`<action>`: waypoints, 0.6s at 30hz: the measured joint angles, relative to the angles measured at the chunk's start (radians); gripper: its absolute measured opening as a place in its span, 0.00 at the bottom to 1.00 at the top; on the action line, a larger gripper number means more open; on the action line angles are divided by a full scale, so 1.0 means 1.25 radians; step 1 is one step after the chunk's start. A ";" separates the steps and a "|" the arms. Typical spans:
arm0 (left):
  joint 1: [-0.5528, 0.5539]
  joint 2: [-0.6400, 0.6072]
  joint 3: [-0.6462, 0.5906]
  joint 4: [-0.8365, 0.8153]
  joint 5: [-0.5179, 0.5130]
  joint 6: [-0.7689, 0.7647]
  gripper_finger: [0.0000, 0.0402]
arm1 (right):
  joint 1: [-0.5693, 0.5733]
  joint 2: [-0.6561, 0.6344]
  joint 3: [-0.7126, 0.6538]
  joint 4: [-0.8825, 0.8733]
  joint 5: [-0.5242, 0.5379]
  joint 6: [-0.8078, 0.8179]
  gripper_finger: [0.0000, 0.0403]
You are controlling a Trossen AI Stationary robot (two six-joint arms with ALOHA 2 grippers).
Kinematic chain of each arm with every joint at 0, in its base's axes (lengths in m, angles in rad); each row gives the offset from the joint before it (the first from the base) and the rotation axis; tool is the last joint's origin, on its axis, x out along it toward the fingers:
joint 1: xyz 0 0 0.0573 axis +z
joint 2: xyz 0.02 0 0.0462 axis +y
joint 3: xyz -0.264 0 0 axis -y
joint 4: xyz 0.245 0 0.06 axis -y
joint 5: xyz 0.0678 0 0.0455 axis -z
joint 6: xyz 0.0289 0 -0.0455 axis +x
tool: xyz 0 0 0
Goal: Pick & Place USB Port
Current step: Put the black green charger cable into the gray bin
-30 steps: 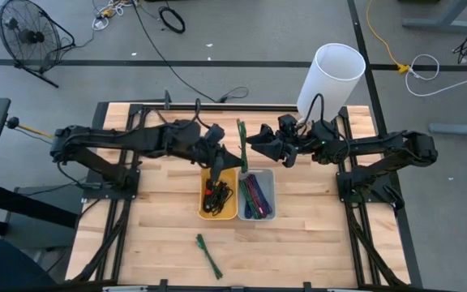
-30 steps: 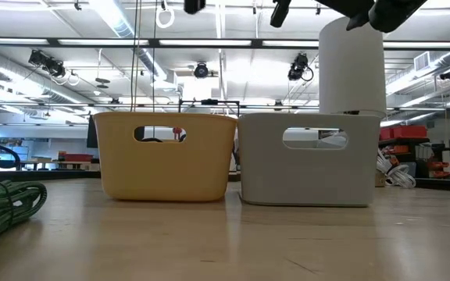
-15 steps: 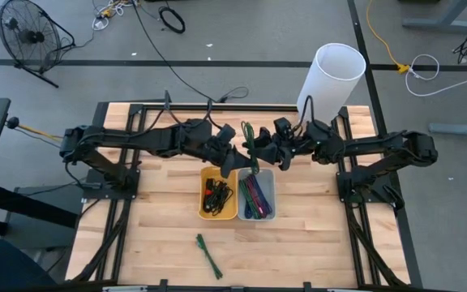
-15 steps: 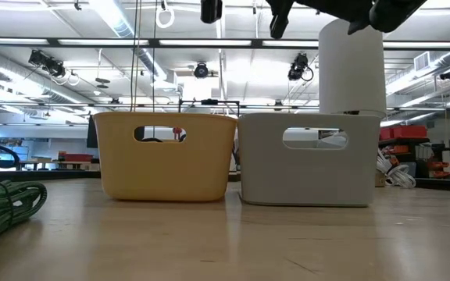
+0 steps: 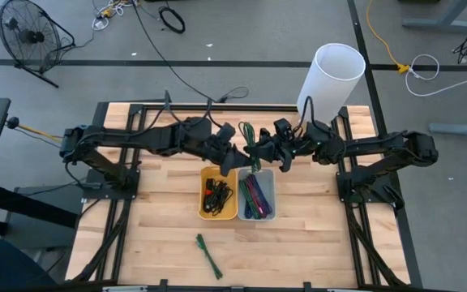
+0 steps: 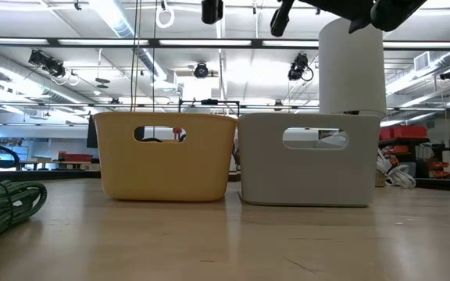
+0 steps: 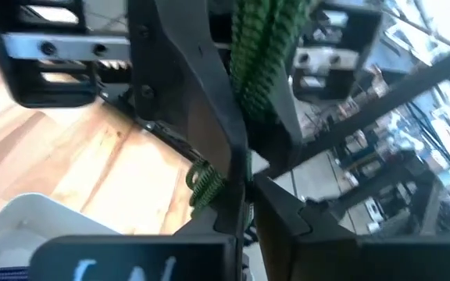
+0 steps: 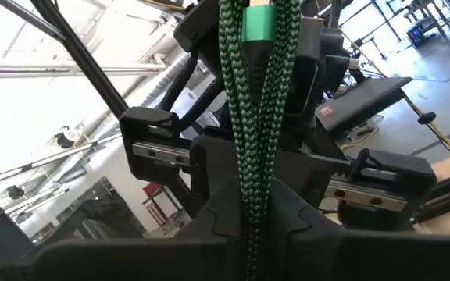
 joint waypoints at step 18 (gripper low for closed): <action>0.030 -0.090 0.001 -0.290 0.031 0.204 0.43 | 0.026 -0.001 -0.001 -0.232 -0.015 0.074 0.05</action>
